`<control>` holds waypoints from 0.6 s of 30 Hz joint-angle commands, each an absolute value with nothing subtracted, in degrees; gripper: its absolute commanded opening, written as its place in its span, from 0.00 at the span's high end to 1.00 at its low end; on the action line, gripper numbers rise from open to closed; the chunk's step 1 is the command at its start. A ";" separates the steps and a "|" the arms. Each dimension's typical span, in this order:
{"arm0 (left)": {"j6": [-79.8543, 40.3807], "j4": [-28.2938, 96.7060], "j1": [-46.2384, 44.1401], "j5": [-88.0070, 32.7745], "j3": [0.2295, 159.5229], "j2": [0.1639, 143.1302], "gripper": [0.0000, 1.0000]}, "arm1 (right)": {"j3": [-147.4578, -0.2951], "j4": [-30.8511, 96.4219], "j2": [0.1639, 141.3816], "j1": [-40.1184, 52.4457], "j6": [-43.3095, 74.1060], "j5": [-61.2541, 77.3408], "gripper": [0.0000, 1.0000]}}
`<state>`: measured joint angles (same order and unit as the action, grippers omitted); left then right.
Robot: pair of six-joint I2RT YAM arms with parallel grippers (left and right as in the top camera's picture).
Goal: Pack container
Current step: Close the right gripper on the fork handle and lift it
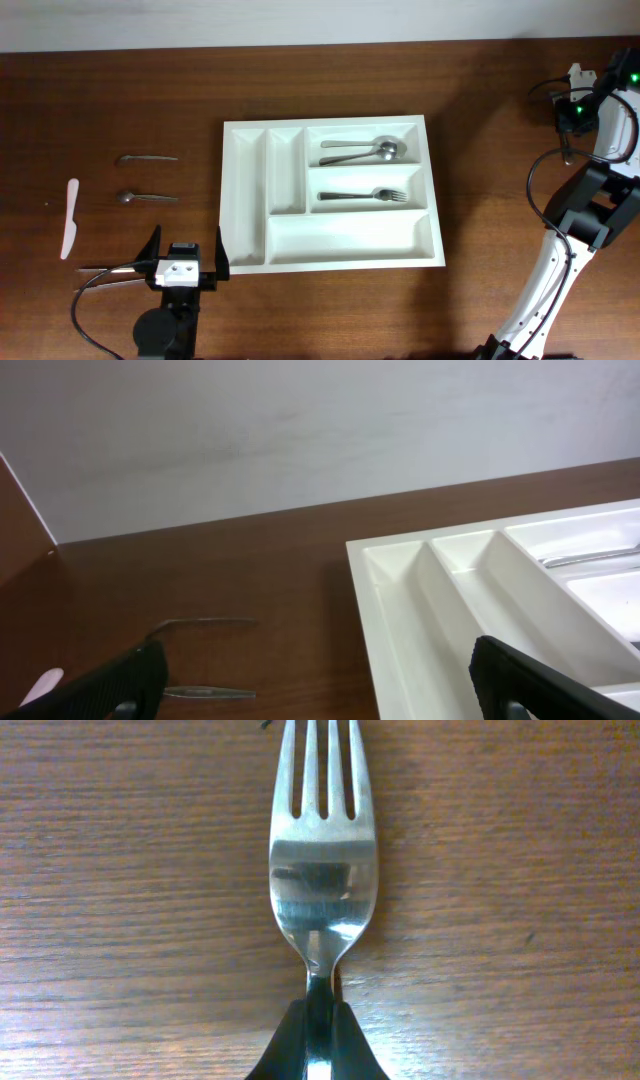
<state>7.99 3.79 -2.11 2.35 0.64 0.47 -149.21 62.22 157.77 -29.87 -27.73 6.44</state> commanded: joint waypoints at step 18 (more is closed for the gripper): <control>8.69 3.99 -1.80 2.79 0.51 0.40 0.01 | -164.59 86.11 136.62 -22.61 -9.93 7.05 0.96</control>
<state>7.99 3.86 -2.11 2.33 0.64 0.47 -162.47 84.71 142.98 -25.21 -14.35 5.91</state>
